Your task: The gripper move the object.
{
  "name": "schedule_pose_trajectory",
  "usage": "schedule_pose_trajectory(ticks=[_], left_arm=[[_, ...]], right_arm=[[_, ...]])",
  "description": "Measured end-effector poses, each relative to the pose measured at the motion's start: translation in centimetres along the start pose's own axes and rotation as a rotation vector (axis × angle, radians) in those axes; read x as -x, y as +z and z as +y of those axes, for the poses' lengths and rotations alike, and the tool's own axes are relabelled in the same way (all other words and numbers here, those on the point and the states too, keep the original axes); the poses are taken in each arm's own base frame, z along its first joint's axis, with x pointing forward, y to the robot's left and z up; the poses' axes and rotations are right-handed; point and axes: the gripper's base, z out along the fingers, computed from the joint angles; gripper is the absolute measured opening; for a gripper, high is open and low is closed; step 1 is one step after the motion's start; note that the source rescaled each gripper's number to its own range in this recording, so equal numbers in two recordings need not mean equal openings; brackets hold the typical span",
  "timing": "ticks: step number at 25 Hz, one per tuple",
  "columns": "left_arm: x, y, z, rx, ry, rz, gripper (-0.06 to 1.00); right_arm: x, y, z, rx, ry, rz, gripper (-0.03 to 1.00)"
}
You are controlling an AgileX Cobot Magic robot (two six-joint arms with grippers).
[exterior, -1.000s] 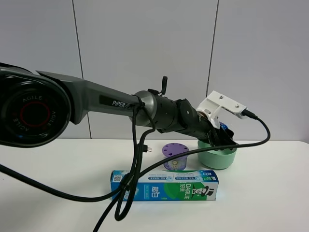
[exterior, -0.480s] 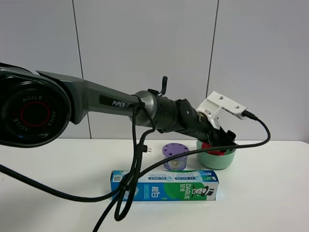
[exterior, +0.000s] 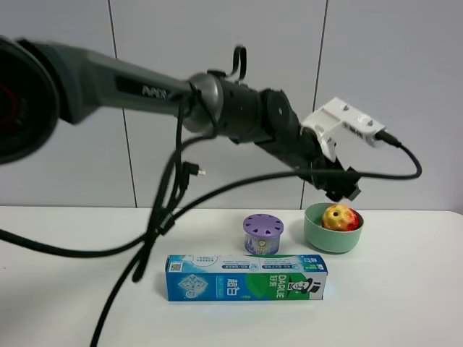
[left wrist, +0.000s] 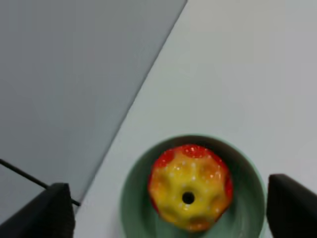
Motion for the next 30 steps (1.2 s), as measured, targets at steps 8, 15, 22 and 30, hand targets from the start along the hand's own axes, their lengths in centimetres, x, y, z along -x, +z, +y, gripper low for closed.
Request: schedule_pose_trajectory(ticks=[8, 15, 22, 30], left_arm=[[4.3, -9.4, 2.1, -0.008, 0.082, 0.355, 0.73], [4.6, -18.3, 7.3, 0.177, -0.237, 0.602, 0.72], [1.6, -28.2, 12.9, 0.341, -0.469, 0.623, 0.72], [-3.8, -41.7, 11.5, 0.503, -0.706, 0.63, 0.72]], right_arm=[[0.0, 0.0, 0.0, 0.0, 0.0, 0.0, 1.0], [0.0, 0.0, 0.0, 0.0, 0.0, 0.0, 1.0], [0.0, 0.0, 0.0, 0.0, 0.0, 0.0, 1.0], [0.0, 0.0, 0.0, 0.0, 0.0, 0.0, 1.0]])
